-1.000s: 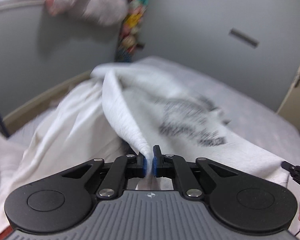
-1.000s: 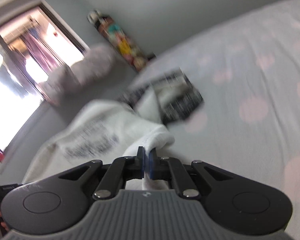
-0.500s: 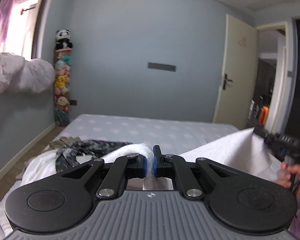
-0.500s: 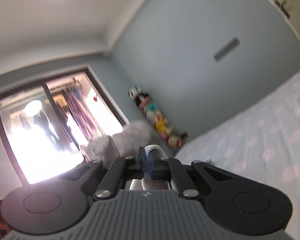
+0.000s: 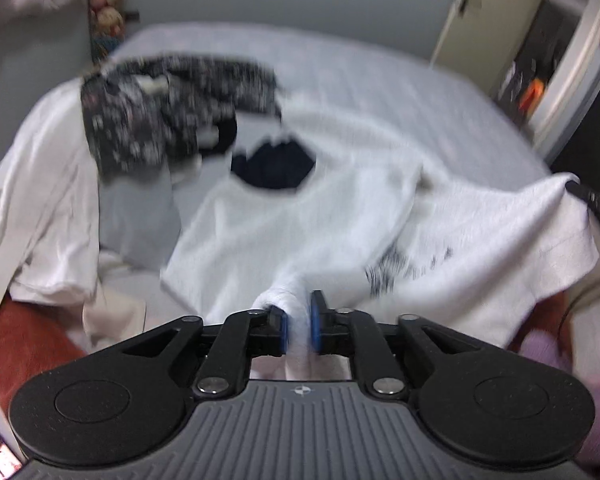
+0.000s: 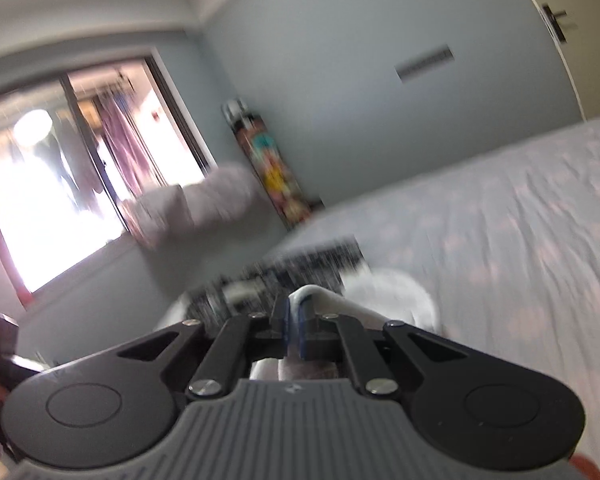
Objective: Fold clothes
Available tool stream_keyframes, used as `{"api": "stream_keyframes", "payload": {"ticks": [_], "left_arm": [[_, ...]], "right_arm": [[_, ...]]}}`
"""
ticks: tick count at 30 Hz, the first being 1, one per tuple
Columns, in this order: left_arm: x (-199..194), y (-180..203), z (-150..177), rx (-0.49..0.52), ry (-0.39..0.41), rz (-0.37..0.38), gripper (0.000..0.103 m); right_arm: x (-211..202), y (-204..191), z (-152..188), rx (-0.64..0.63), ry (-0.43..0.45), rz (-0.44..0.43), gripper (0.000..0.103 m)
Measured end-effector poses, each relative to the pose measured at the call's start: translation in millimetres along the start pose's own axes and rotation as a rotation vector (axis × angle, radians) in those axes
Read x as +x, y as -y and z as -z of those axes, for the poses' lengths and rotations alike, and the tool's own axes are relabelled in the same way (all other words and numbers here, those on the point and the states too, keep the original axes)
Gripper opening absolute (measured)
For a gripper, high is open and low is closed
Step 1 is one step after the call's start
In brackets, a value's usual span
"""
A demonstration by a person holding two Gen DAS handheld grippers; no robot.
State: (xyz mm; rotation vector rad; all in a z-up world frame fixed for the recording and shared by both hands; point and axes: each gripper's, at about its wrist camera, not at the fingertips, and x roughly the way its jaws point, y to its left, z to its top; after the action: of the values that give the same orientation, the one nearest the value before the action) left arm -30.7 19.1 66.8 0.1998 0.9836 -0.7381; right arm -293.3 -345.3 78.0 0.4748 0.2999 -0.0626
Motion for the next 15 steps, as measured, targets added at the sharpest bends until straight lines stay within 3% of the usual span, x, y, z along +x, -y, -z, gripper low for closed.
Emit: {"api": "stream_keyframes", "payload": {"ticks": [3,4,5,6,7,9,15], "left_arm": [[5.2,-1.3,5.8,0.016,-0.029,-0.029,0.024],[5.0,-0.9,7.6,0.019,-0.033,-0.039,0.035],[2.8,1.5,9.3,0.036,-0.033,-0.059,0.054],[4.7,1.8,9.9,0.06,-0.038,-0.086,0.058],[2.0,5.2,12.0,0.076,-0.036,-0.109,0.058],[7.2,0.2,10.0,0.071,-0.039,-0.11,0.058],[37.8,-8.6,-3.7,0.064,-0.024,-0.103,0.058]], "right_arm": [[11.7,2.0,15.4,-0.049,-0.087,0.094,0.015],[14.9,3.2,20.2,-0.063,-0.109,0.126,0.019],[16.6,5.9,23.0,-0.063,-0.12,0.15,0.023],[15.6,10.4,23.7,-0.061,-0.122,0.176,0.034],[14.0,15.4,24.0,-0.06,-0.123,0.203,0.041],[12.0,25.1,25.0,-0.058,-0.127,0.247,0.041],[42.6,30.0,9.3,-0.067,-0.146,0.265,0.045]]}}
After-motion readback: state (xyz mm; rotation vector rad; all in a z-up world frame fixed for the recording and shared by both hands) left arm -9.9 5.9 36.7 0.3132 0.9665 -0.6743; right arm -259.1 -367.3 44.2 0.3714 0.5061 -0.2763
